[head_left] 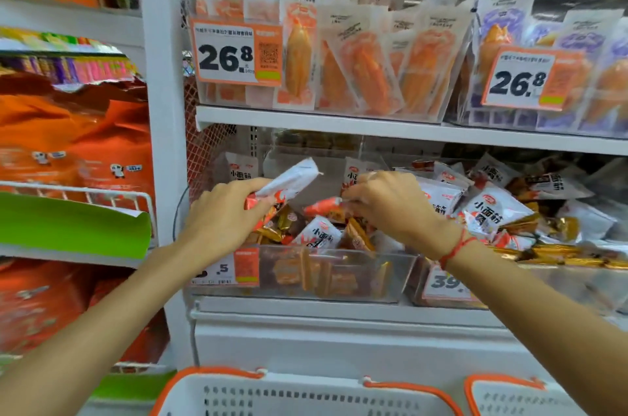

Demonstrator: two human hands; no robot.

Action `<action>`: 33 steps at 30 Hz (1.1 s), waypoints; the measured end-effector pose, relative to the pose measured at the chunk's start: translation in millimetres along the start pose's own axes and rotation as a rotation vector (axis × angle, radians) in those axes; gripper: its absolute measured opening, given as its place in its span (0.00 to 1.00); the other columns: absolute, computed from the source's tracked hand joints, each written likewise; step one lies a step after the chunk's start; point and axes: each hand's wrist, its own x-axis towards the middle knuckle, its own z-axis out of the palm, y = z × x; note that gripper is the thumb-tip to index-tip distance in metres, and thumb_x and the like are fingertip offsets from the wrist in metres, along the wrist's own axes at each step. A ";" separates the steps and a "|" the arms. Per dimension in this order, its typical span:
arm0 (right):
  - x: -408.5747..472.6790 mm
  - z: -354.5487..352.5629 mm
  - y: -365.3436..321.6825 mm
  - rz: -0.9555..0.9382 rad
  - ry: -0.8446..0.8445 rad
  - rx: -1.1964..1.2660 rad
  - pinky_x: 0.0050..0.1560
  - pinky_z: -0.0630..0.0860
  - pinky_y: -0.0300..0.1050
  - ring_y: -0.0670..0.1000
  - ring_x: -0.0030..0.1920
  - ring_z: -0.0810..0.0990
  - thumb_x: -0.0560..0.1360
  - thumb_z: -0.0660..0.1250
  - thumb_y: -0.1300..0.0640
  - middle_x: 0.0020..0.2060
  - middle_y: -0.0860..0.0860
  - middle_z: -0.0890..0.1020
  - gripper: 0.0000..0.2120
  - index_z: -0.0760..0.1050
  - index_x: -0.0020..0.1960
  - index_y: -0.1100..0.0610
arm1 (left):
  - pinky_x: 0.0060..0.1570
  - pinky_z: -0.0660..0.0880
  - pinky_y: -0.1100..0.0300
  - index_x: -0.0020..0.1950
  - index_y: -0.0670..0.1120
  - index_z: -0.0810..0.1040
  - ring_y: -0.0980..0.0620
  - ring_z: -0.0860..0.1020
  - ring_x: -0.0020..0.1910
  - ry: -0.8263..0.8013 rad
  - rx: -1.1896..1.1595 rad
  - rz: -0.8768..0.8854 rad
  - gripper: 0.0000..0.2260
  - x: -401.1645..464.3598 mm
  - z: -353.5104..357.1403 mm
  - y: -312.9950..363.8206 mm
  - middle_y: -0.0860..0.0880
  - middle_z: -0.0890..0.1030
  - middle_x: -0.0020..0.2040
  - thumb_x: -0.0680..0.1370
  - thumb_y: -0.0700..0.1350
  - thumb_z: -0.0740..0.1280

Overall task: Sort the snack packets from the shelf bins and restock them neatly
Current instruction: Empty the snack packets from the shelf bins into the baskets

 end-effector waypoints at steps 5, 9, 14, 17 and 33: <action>-56.2 -49.6 -24.6 0.219 0.254 0.447 0.36 0.76 0.42 0.46 0.39 0.82 0.73 0.72 0.48 0.41 0.46 0.86 0.08 0.85 0.47 0.51 | 0.39 0.75 0.55 0.60 0.67 0.76 0.54 0.78 0.38 0.029 -0.086 0.046 0.11 -55.2 -32.7 30.8 0.55 0.82 0.39 0.79 0.59 0.61; -107.3 -56.5 -32.5 0.249 -0.035 0.662 0.39 0.73 0.35 0.39 0.40 0.80 0.72 0.72 0.45 0.43 0.39 0.84 0.09 0.84 0.49 0.48 | 0.35 0.70 0.57 0.49 0.64 0.77 0.57 0.76 0.37 -0.279 0.037 0.011 0.15 -87.1 -47.5 42.5 0.59 0.78 0.34 0.74 0.70 0.56; -130.0 -36.5 -47.5 0.108 -0.472 0.666 0.41 0.76 0.45 0.41 0.42 0.80 0.74 0.67 0.40 0.42 0.39 0.84 0.11 0.83 0.49 0.45 | 0.37 0.68 0.58 0.49 0.57 0.76 0.50 0.77 0.45 -0.652 0.284 0.032 0.06 -115.3 -20.3 32.8 0.54 0.80 0.44 0.78 0.56 0.61; -126.5 -27.3 -54.7 0.064 -0.507 0.659 0.42 0.78 0.41 0.39 0.42 0.80 0.76 0.65 0.41 0.44 0.42 0.85 0.13 0.83 0.51 0.46 | 0.49 0.74 0.59 0.62 0.65 0.75 0.60 0.78 0.54 -0.660 0.181 -0.010 0.13 -117.4 -14.3 24.0 0.64 0.79 0.57 0.79 0.52 0.62; 108.7 94.9 -65.8 0.020 -0.925 0.681 0.65 0.61 0.37 0.50 0.70 0.65 0.73 0.71 0.44 0.69 0.49 0.66 0.39 0.56 0.76 0.52 | 0.74 0.49 0.52 0.76 0.52 0.60 0.49 0.65 0.70 -0.030 0.333 0.171 0.32 -84.5 33.7 -69.5 0.51 0.70 0.69 0.72 0.51 0.61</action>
